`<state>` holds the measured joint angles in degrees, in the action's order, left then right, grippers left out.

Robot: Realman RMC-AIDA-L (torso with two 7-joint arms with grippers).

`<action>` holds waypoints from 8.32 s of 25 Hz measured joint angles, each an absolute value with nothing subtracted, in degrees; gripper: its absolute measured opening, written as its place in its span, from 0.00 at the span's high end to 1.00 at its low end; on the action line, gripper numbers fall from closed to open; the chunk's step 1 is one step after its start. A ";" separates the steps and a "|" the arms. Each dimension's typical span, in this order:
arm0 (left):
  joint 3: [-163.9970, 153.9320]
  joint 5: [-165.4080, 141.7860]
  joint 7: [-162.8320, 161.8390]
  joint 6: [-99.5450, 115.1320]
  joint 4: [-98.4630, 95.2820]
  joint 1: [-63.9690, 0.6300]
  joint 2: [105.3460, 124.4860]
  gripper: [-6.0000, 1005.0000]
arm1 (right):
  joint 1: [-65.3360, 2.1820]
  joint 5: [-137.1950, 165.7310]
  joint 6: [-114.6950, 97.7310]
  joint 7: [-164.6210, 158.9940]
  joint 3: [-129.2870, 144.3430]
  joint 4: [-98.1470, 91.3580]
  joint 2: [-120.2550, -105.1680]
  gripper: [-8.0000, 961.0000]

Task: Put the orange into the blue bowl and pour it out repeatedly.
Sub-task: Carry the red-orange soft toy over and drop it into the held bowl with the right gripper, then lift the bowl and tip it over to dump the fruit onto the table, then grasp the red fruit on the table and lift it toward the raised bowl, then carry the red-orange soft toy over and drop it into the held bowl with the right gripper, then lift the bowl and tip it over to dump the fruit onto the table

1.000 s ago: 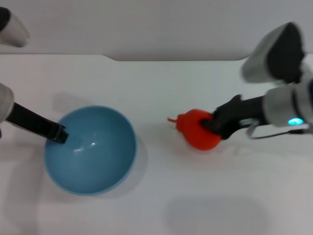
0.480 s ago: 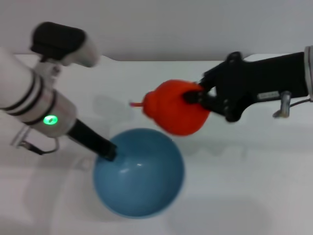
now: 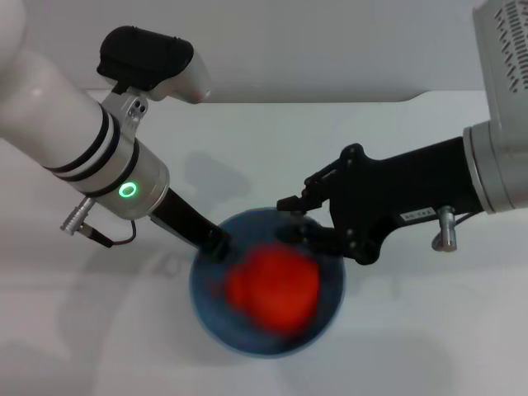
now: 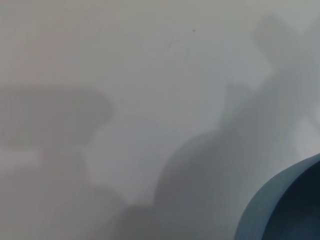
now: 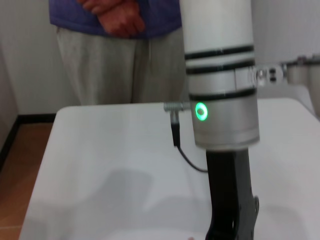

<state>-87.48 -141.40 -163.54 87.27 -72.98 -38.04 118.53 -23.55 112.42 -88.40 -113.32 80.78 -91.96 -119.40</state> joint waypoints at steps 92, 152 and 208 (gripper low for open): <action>-50.87 -126.96 -145.59 88.18 -76.27 -25.26 114.27 1.00 | -23.88 128.26 -85.24 -122.26 68.73 -77.79 -118.95 0.52; -76.47 -140.91 -155.81 92.33 -79.63 -29.46 118.03 1.00 | -15.60 99.39 -87.86 -105.34 63.83 -85.44 -118.90 0.96; -108.47 -164.67 -162.64 49.97 -86.69 -30.13 118.28 1.00 | -13.98 115.45 -92.55 -122.79 45.31 -78.80 -118.50 0.51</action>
<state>-108.47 -164.67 -162.64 49.97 -86.69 -30.13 118.28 -13.98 115.45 -92.55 -122.79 45.31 -78.80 -118.50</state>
